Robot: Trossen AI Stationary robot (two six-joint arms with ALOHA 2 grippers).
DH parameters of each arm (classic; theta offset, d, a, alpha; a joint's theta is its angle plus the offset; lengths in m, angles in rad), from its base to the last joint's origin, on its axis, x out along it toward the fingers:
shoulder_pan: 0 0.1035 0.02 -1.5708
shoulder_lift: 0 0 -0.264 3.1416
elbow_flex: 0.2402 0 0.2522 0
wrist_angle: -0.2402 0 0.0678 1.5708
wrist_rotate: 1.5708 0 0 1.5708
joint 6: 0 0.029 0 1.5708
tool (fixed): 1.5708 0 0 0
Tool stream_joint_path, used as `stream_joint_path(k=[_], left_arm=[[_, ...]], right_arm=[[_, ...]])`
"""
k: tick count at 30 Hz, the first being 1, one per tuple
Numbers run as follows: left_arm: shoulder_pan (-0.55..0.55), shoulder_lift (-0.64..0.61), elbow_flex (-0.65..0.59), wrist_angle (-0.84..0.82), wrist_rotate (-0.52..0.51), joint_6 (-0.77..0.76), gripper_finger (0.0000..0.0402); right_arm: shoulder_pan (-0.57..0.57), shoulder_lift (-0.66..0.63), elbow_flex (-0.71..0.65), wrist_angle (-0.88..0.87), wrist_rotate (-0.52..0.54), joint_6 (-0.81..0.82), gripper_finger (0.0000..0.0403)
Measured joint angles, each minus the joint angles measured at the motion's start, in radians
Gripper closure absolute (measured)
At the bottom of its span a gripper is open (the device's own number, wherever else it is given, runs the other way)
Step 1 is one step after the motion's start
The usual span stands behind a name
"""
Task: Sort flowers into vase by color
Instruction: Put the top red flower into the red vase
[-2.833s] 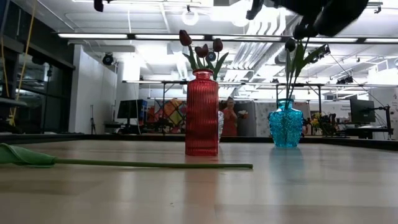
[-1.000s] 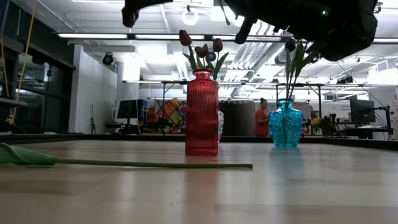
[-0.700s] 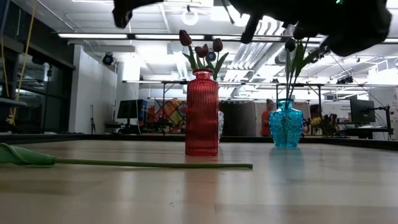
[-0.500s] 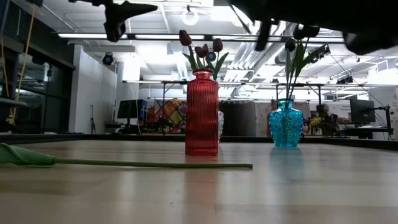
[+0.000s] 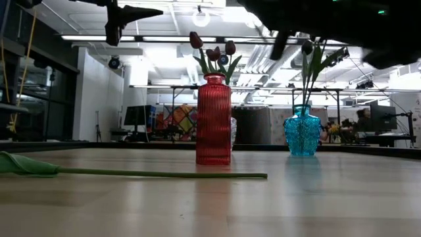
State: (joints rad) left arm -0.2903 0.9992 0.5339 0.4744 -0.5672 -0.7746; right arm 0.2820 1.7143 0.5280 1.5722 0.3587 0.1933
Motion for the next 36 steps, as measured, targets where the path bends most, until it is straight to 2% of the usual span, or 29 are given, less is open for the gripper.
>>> stream_joint_path(k=[3, 6, 9, 17, 28, 36], left_arm=[[-0.006, 0.016, 0.0, 0.013, -0.046, 0.006, 0.0195], [-0.006, 0.061, 0.0, 0.081, -0.048, 0.057, 0.0195], [-0.006, 0.127, 0.017, 0.144, -0.048, 0.132, 0.0195], [-0.006, 0.266, 0.112, 0.16, -0.046, 0.311, 0.0195], [-0.012, 0.203, 0.118, 0.135, -0.047, 0.386, 0.0195], [-0.052, 0.172, 0.118, 0.063, -0.048, 0.387, 0.0195]], right_arm=[[-0.044, 0.001, 0.025, -0.018, -0.056, -0.014, 0.0403], [-0.074, 0.001, 0.028, -0.028, -0.099, -0.011, 0.0403], [-0.094, 0.001, 0.028, -0.027, -0.111, -0.002, 0.0403], [-0.135, 0.003, 0.029, -0.018, -0.124, 0.008, 0.0403], [-0.158, 0.257, 0.261, -0.003, -0.169, 0.035, 0.0403], [-0.158, 0.232, 0.19, 0.0, -0.123, 0.057, 0.0403]])
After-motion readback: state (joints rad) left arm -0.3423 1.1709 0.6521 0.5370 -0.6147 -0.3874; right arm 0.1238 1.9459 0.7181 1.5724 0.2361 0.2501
